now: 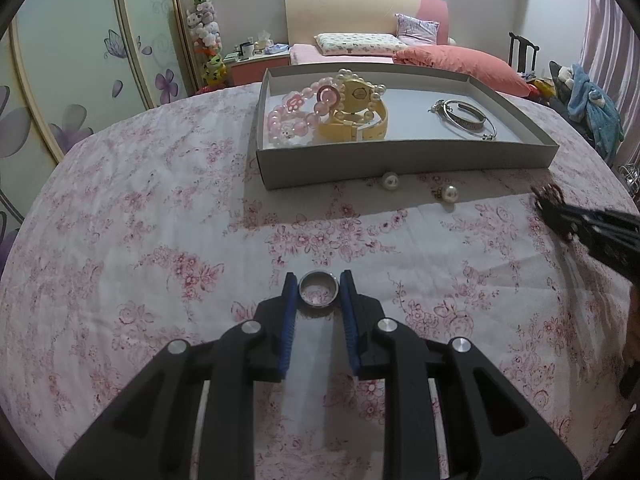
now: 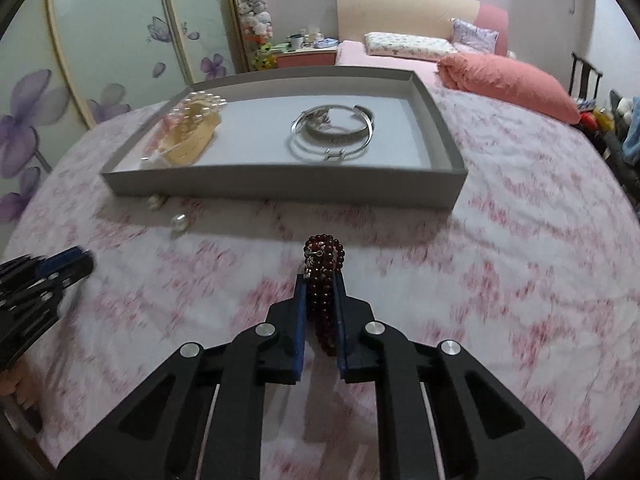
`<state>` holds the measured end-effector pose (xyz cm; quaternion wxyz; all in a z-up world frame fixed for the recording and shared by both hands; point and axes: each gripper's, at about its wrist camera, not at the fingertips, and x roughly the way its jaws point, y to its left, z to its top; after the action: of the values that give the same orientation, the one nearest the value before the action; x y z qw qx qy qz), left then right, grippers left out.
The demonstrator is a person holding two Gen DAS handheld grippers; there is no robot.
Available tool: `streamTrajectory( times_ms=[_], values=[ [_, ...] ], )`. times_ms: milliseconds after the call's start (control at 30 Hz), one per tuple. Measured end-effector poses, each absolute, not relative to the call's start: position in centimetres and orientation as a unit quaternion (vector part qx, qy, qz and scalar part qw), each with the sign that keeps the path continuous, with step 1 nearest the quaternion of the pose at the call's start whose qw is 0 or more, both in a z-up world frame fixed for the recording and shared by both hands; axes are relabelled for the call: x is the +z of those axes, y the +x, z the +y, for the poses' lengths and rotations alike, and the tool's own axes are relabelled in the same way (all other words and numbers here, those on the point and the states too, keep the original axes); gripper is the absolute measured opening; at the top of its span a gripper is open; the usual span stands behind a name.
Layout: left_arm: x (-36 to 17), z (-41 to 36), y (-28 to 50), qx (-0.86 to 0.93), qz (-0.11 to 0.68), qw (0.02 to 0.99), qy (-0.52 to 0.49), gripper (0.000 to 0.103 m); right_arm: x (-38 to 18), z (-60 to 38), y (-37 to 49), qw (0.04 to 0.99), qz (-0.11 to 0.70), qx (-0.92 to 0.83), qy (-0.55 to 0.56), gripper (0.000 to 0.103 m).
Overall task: Organize jewelry
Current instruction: 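Grasp the dark red bead bracelet with the right gripper while the left gripper holds the ring, then lift the silver ring and dark red beads and carry them over the grey tray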
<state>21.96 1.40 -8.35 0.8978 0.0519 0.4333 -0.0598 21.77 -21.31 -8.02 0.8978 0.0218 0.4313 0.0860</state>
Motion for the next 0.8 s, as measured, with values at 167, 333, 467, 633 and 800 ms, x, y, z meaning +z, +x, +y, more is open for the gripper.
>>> streamTrajectory(
  times_ms=[167, 333, 467, 633, 800],
  values=[
    [-8.4, 1.4, 22.0, -0.059, 0.433, 0.898, 0.053, 0.022, -7.3, -21.6, 19.4, 0.901, 0.415, 0.117, 0.055, 0.009],
    [-8.4, 1.4, 22.1, -0.059, 0.433, 0.898, 0.054, 0.022, -6.3, -21.2, 18.1, 0.907, 0.396, 0.131, 0.063, 0.009],
    [-8.4, 1.4, 22.1, -0.059, 0.433, 0.898, 0.052, 0.022, -4.7, -20.9, 17.1, 0.918, 0.365, 0.136, 0.068, 0.009],
    [-8.2, 2.0, 21.8, -0.068, 0.43, 0.9, 0.018, 0.022, -2.0, -21.1, 16.1, 0.939, 0.306, 0.139, 0.072, 0.009],
    [-7.0, 2.3, 20.8, -0.077, 0.409, 0.909, -0.007, 0.022, -0.1, -20.9, 15.1, 0.954, 0.258, 0.141, 0.064, 0.009]
  ],
)
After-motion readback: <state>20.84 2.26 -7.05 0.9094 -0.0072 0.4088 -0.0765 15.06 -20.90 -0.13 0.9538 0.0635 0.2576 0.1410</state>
